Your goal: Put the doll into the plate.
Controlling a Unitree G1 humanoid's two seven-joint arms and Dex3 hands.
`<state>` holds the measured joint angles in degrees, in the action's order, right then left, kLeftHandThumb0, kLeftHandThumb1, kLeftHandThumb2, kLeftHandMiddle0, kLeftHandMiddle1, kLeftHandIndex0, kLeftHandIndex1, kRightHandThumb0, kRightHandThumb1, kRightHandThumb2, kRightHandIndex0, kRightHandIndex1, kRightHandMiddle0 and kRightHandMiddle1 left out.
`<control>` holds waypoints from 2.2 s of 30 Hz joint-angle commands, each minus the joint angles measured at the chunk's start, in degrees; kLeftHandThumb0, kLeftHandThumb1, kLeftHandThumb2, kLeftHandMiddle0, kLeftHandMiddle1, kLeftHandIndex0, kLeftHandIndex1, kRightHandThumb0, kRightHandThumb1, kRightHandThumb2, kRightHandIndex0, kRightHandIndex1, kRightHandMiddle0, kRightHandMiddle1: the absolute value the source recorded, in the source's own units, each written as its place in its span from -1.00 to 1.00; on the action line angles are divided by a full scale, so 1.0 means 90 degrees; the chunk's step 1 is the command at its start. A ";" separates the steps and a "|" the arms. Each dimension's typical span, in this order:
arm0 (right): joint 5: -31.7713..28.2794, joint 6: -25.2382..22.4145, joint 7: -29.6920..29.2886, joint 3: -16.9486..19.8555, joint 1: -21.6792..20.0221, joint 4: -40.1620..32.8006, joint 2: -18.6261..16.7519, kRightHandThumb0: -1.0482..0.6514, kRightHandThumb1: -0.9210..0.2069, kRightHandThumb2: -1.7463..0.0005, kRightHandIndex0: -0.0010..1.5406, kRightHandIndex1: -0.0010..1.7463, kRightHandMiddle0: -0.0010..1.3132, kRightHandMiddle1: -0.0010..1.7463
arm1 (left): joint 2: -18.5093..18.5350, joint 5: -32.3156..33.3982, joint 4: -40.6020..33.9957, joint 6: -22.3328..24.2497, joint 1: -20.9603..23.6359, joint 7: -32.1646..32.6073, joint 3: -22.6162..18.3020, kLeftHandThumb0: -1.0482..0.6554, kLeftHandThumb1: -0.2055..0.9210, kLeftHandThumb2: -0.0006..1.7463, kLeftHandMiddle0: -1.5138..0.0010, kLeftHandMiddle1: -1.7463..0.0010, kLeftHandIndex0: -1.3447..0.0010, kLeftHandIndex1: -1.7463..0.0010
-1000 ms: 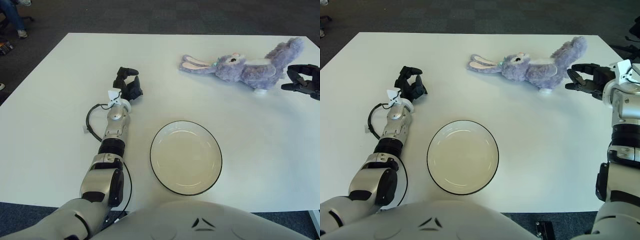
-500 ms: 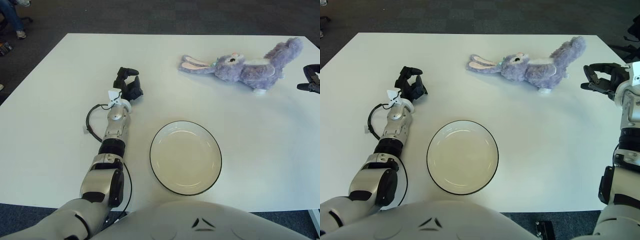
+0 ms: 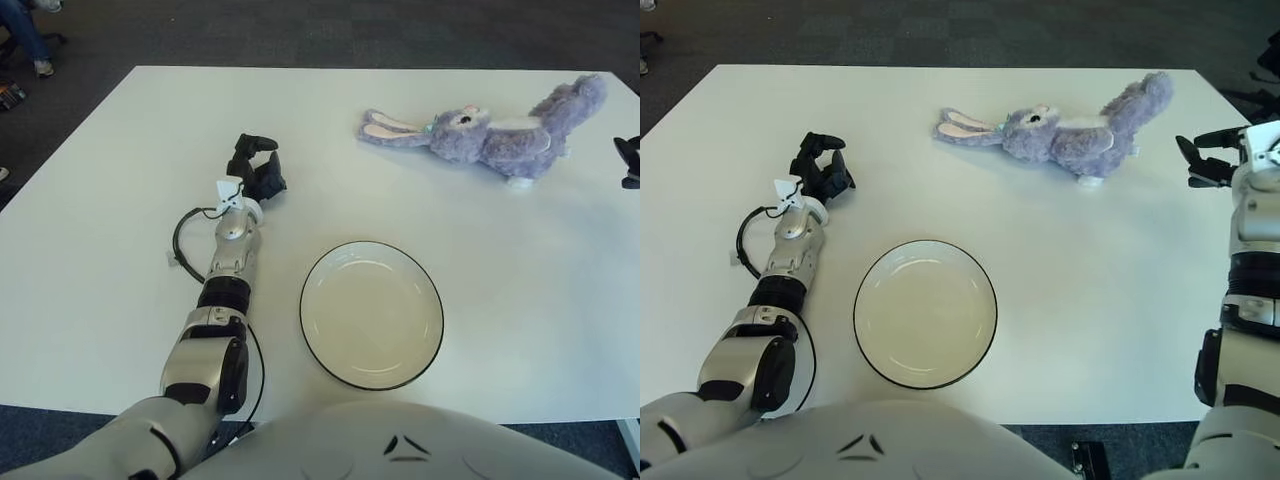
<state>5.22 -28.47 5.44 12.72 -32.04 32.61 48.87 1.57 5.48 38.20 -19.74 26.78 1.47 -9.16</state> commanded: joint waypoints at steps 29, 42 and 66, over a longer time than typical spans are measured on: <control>-0.0472 0.2729 -0.0797 0.0253 -0.1561 0.4106 -0.0940 0.23 -0.56 0.02 -0.62 0.95 -0.57 0.93 | 0.0063 -0.0090 0.0001 0.0064 -0.0186 0.0020 0.0037 -0.23 0.44 0.08 -0.39 -1.00 0.42 -1.00; -0.0559 0.2768 -0.0242 0.0203 -0.1746 0.4145 -0.1171 0.23 -0.67 0.14 -0.63 0.91 -0.58 0.90 | 0.0061 -0.0147 0.0041 0.0024 -0.0183 0.0036 0.0055 -0.23 0.45 0.07 -0.38 -1.00 0.44 -1.00; -0.0789 0.3141 0.1157 0.0148 -0.1202 0.3299 -0.1227 0.23 -0.51 0.05 -0.51 0.86 -0.44 0.83 | 0.0007 -0.0185 0.0118 -0.0212 -0.0188 0.0014 0.0080 -0.23 0.46 0.07 -0.40 -1.00 0.43 -1.00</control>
<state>-1.02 -1.12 14.09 14.35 -44.75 64.84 38.35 1.85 4.03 38.35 -21.64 26.47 1.61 -8.67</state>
